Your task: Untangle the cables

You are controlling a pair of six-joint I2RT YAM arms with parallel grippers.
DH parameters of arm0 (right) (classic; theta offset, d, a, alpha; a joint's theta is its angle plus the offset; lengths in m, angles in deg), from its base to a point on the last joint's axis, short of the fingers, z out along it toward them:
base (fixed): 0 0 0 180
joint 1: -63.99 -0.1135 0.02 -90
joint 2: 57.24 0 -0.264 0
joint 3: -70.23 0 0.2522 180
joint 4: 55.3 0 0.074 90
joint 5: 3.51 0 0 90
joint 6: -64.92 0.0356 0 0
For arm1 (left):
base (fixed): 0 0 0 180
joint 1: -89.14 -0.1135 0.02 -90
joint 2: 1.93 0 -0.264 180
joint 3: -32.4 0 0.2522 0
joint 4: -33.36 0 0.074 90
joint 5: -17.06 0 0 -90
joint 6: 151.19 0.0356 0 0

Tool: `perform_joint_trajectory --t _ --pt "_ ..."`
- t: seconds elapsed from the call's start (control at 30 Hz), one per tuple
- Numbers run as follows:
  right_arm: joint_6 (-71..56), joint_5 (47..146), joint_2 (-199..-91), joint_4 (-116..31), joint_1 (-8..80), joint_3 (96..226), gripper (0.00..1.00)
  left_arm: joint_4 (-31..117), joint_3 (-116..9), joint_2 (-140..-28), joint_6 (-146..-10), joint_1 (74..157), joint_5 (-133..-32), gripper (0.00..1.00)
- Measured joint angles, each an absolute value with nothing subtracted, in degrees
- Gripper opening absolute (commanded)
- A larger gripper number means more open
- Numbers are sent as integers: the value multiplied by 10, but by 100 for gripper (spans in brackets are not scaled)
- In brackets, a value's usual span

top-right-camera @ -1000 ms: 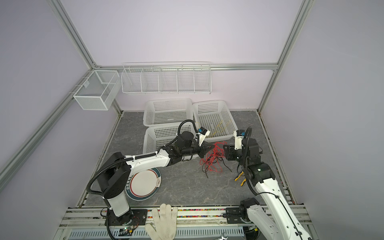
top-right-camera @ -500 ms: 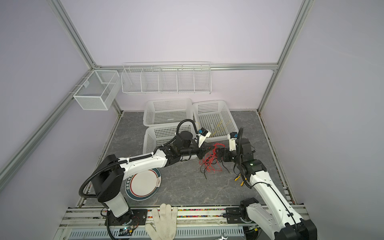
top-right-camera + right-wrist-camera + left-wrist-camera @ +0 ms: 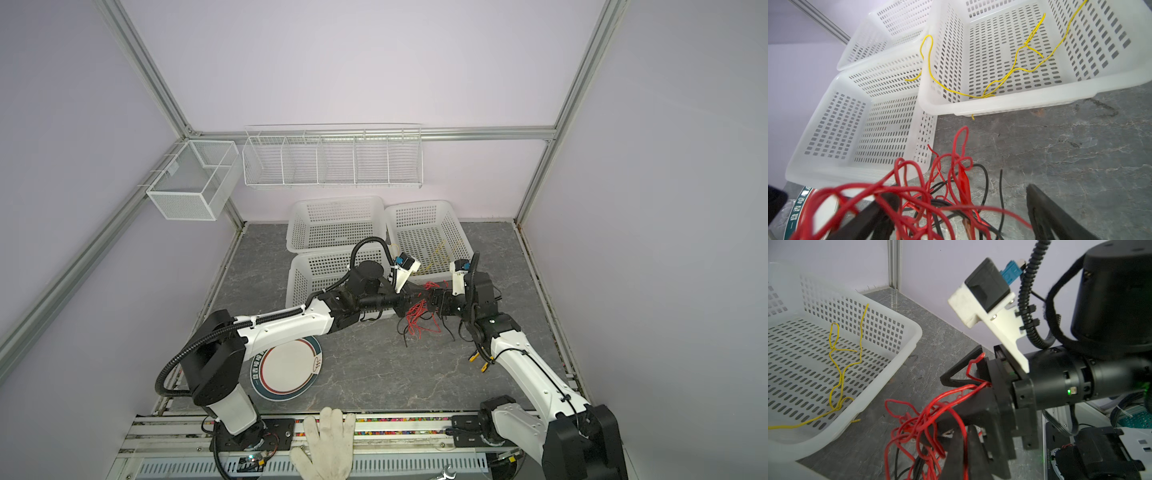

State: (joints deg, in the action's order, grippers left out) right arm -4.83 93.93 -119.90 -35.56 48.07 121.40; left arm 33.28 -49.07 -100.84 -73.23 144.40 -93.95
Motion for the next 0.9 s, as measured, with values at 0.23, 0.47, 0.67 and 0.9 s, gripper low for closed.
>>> perform_joint_trajectory --t 0.23,0.47,0.67,0.9 --pt "-35 875 -1235 -361 475 1203 83 349 -476 -980 -742 1451 -943 0" --pt "-32 850 -1251 -380 469 1182 81 424 -476 -937 -738 1453 -910 0" --pt "-23 828 -1272 -385 473 1164 81 480 -476 -891 -717 1454 -878 0" --pt "-14 833 -1277 -401 473 1167 85 528 -477 -856 -689 1454 -845 0"
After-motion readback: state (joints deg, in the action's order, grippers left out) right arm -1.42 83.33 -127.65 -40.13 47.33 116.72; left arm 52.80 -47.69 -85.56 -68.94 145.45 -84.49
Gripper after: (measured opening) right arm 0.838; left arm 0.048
